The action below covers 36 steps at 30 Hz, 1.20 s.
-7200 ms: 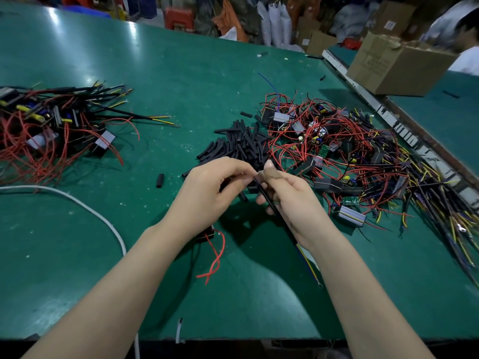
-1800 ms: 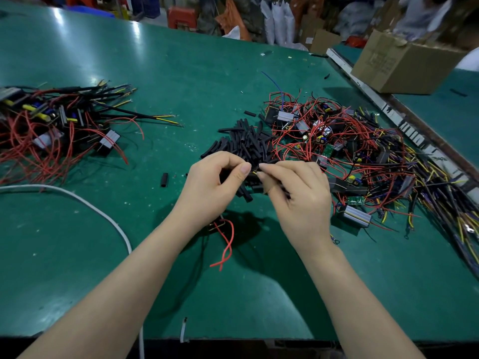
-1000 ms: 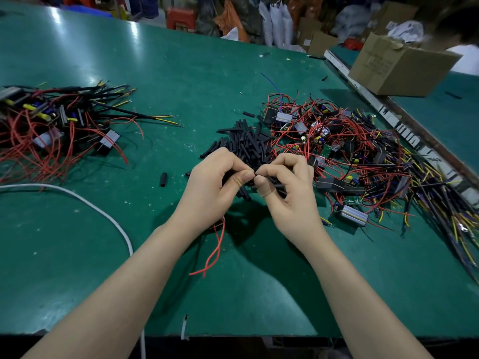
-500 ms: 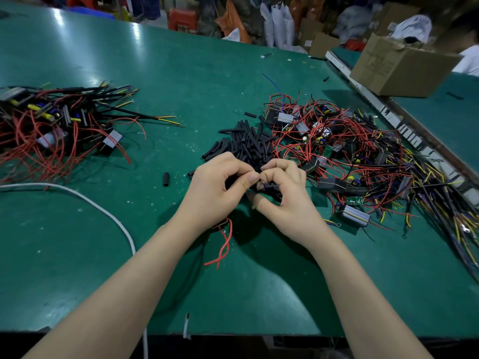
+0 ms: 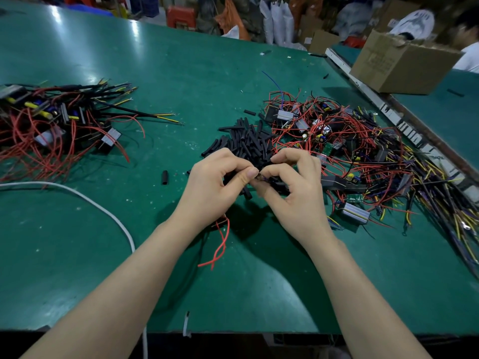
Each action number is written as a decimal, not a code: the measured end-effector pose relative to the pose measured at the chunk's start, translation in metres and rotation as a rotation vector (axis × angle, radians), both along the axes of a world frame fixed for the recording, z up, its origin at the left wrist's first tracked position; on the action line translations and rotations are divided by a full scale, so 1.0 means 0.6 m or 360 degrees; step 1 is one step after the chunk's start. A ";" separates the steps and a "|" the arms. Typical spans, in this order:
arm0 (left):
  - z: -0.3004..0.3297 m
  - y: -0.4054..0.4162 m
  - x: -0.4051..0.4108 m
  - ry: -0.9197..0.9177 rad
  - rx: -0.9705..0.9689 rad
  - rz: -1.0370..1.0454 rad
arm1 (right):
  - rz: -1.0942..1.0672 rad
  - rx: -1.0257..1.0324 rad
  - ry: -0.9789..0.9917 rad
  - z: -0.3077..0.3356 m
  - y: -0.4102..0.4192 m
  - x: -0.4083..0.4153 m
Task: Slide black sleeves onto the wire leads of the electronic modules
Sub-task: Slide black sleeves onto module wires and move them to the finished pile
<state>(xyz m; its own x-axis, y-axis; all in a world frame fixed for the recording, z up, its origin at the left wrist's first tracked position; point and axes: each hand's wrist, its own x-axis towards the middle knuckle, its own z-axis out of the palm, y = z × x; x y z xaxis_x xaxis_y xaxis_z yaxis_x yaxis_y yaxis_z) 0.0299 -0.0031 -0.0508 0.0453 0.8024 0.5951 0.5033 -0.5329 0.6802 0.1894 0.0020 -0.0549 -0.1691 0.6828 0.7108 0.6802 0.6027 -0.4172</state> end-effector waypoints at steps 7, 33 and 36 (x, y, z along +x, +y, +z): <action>-0.002 0.003 -0.002 -0.0016 -0.0011 -0.0002 | 0.0095 -0.0003 0.0043 0.008 0.001 0.007; -0.005 -0.001 0.010 0.0049 0.0149 0.0115 | 0.0193 -0.0927 0.0859 0.022 0.000 0.008; -0.006 0.002 0.008 -0.0013 0.0067 0.0187 | -0.0077 -0.0197 0.0510 0.023 0.001 0.016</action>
